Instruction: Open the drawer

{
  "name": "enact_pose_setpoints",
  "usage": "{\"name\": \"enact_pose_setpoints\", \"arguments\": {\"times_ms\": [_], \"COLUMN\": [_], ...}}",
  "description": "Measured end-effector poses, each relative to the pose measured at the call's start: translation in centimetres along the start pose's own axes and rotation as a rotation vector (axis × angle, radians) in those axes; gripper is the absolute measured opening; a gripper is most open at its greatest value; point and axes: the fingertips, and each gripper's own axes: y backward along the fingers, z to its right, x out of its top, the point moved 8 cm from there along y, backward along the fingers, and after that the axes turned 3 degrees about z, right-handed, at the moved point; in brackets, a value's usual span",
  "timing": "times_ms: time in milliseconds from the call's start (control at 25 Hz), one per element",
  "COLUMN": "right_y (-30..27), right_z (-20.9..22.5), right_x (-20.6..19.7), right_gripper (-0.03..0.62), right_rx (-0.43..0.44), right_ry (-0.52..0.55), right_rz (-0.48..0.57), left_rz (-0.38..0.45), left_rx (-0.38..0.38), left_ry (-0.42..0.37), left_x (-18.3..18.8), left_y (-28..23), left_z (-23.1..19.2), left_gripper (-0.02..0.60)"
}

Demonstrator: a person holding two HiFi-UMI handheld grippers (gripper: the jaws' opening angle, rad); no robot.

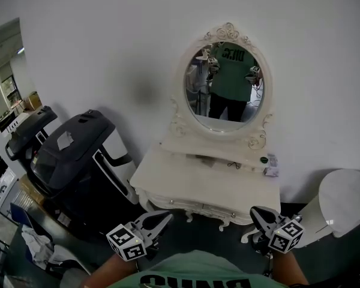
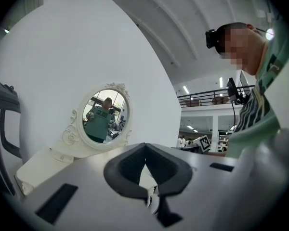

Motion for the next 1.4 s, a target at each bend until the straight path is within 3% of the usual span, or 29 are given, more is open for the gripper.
{"name": "enact_pose_setpoints", "arguments": {"times_ms": [240, 480, 720, 1040, 1400], "right_y": [-1.8, -5.5, -12.4, -22.9, -29.2], "right_z": [3.8, 5.1, 4.7, 2.1, 0.5], "right_x": [0.2, 0.3, 1.0, 3.4, 3.1], "right_gripper": [0.012, 0.012, 0.012, 0.012, 0.012], "right_rx": [0.053, 0.047, -0.031, -0.124, -0.202], "right_ry": [-0.003, 0.0, 0.017, 0.007, -0.001], "right_rz": [-0.023, -0.038, -0.031, 0.013, -0.01], "left_rz": [-0.014, -0.011, -0.007, -0.033, -0.047], "left_rx": [0.044, 0.038, -0.05, -0.163, -0.256], "left_ry": [0.014, 0.019, 0.011, -0.007, 0.039], "left_x": [-1.1, -0.8, 1.4, 7.2, 8.6], "left_y": [-2.9, -3.7, -4.0, -3.8, -4.4], "left_z": [-0.2, -3.9, -12.3, -24.5, -32.5], "left_gripper": [0.009, 0.009, 0.009, 0.009, 0.009]}}
